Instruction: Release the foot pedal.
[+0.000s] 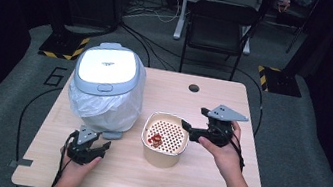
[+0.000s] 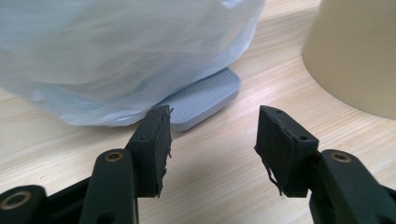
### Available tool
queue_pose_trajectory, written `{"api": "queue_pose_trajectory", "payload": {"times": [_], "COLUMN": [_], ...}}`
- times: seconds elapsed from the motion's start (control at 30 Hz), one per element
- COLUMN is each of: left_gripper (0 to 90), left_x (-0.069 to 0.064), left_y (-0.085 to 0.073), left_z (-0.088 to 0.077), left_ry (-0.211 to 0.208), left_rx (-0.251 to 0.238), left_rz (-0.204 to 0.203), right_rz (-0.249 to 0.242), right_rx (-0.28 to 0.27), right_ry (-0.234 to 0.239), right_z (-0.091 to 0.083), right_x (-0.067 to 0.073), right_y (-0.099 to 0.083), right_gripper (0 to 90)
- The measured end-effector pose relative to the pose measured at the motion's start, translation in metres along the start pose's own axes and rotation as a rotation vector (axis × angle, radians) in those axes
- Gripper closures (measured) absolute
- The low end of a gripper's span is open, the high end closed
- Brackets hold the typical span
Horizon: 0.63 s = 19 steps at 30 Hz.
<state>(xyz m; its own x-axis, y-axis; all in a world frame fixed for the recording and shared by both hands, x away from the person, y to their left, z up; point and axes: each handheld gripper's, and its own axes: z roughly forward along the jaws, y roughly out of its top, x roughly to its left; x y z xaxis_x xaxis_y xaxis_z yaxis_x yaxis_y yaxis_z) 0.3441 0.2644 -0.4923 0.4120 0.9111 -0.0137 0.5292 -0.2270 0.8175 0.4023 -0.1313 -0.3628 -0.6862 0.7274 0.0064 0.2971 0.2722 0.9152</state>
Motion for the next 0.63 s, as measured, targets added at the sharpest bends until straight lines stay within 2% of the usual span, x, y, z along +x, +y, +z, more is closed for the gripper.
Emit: {"api": "queue_pose_trajectory", "payload": {"times": [0.1,0.13,0.23,0.27,0.3,0.4,0.47,0.5,0.53,0.57,0.6,0.63], "left_gripper": [42.3,42.3,41.1,40.6,40.2,39.9,39.9,39.6,38.9,38.9,38.9,38.8], "left_x": [0.005,0.006,0.012,0.014,0.015,0.019,0.023,0.028,0.033,0.037,0.04,0.045], "left_y": [-0.001,-0.001,-0.003,-0.004,-0.005,-0.009,-0.012,-0.012,-0.013,-0.014,-0.016,-0.017], "left_z": [-0.004,-0.005,-0.011,-0.014,-0.016,-0.021,-0.022,-0.023,-0.022,-0.021,-0.018,-0.017], "left_ry": [0.011,0.013,0.021,0.031,0.037,0.038,0.032,0.033,0.023,0.024,0.04,0.045], "left_rx": [-0.003,0.002,0.009,0.015,0.017,0.024,0.016,0.027,0.034,0.046,0.029,0.041], "left_rz": [-0.009,-0.002,0.043,0.077,0.094,0.121,0.094,0.104,0.079,0.087,0.052,0.045], "right_rz": [0.043,0.043,0.057,0.056,0.059,0.085,0.088,0.092,0.097,0.108,0.112,0.109], "right_rx": [0.004,0.004,0.007,0.013,0.012,0.011,0.024,0.033,0.042,0.057,0.074,0.096], "right_ry": [-0.013,-0.013,-0.048,-0.061,-0.081,-0.093,-0.118,-0.128,-0.138,-0.163,-0.179,-0.213], "right_z": [-0.008,-0.008,-0.014,-0.015,-0.017,-0.022,-0.024,-0.024,-0.024,-0.023,-0.022,-0.02], "right_x": [-0.005,-0.005,-0.008,-0.009,-0.01,-0.012,-0.014,-0.015,-0.016,-0.019,-0.02,-0.023], "right_y": [-0.017,-0.017,-0.031,-0.037,-0.043,-0.058,-0.07,-0.076,-0.083,-0.093,-0.098,-0.106], "right_gripper": [17.7,17.7,17.6,17.6,17.6,17.6,17.6,17.6,17.5,17.1,16.1,15.6]}}
